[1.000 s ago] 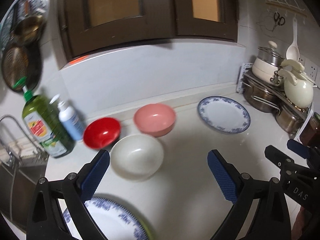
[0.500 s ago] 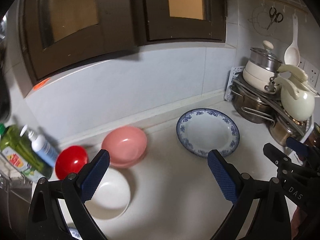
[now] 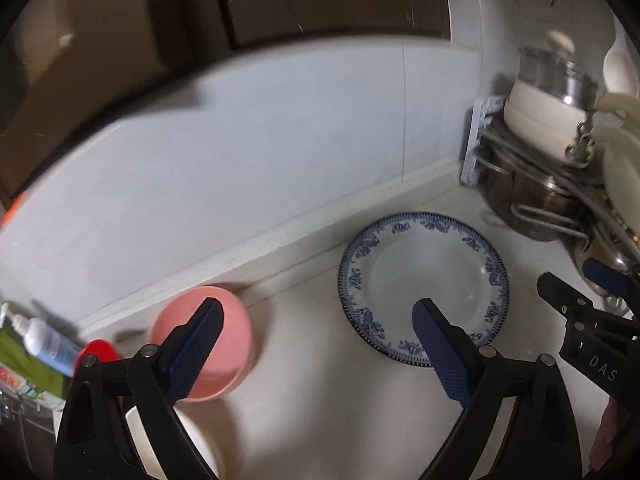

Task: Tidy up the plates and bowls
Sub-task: 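Move both tools to the small blue-and-white plate beside the pot rack, then close both tools on the small plate's rim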

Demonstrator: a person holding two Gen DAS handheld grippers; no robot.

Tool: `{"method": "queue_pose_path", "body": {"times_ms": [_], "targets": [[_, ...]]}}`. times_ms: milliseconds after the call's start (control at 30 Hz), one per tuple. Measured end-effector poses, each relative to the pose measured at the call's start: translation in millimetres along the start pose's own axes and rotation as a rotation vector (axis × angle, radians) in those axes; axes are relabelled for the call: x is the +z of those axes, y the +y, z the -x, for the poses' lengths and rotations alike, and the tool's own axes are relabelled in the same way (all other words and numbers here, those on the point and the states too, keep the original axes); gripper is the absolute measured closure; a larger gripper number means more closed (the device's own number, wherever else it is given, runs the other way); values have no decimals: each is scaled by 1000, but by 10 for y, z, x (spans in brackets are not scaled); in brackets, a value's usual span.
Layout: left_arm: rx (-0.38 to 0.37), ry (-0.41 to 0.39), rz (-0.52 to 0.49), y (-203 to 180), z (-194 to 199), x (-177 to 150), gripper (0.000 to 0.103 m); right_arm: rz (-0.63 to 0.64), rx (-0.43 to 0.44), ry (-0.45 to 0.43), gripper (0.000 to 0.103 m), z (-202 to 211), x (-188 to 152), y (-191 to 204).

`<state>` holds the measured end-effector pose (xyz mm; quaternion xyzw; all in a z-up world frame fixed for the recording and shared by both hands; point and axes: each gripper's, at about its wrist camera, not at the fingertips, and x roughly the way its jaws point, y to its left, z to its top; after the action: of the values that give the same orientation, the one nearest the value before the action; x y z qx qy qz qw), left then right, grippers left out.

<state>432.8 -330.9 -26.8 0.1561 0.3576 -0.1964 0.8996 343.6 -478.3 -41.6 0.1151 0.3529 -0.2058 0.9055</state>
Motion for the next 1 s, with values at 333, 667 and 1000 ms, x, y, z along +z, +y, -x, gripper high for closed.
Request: {"method": "queue_pose_path", "body": {"times_ms": [333,667,1000], "targets": [[7,96,26,-99,-803,39,15,-44,7,59,30,-738,28,-137],[-17,138,58,-128,-1248,4,20,-108,2,115,30,-1193,-10,-275],[-63,180,87,-97,-1523,-46,35,-114,4,135,31,-1450,-66,-266]]}}
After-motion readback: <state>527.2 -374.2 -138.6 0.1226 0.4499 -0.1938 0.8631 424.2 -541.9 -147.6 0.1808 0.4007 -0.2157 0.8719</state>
